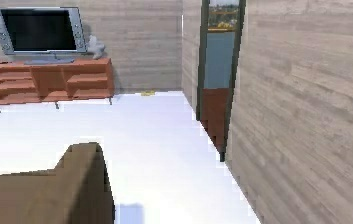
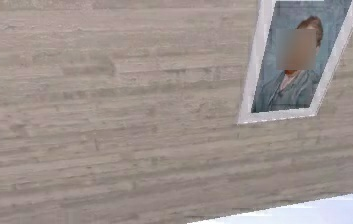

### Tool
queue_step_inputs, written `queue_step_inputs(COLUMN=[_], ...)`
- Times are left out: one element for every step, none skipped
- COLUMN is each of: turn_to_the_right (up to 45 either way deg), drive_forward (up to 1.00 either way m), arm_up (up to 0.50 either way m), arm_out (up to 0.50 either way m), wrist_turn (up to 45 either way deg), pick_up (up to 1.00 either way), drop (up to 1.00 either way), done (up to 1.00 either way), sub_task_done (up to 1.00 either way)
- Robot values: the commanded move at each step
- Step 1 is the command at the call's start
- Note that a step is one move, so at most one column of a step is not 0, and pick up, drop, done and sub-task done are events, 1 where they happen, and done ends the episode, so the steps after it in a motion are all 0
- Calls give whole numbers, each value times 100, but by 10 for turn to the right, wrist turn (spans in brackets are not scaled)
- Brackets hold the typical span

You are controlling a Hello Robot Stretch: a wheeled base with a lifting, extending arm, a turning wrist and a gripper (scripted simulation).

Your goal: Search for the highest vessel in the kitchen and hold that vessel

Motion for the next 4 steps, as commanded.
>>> queue_step_inputs(turn_to_the_right=[0, 0, 450, 0], drive_forward=[100, 80, 0, 90], arm_up=[0, 0, 0, 0], arm_out=[0, 0, 0, 0], wrist_turn=[0, 0, 0, 0], pick_up=[0, 0, 0, 0], drop=[0, 0, 0, 0], done=[0, 0, 0, 0], sub_task_done=[0, 0, 0, 0])
